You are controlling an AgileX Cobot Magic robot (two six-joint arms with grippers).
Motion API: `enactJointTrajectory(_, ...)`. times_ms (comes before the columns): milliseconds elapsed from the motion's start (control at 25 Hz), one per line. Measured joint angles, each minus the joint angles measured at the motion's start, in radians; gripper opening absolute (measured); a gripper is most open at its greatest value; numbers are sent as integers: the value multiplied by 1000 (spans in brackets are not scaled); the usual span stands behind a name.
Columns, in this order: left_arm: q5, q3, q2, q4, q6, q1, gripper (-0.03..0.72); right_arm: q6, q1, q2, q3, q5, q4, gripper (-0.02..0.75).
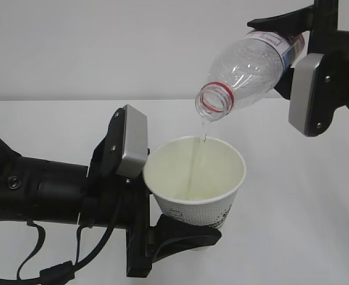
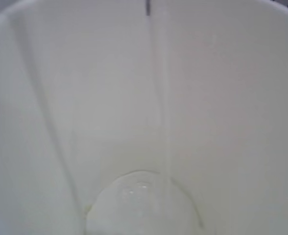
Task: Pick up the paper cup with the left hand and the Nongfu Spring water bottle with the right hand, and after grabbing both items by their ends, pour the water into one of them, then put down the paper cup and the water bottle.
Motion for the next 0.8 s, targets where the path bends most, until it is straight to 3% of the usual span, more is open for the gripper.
enactJointTrajectory(800,18,0,0,6,-1,0,543,-18,0,0,-2,-1,8,477)
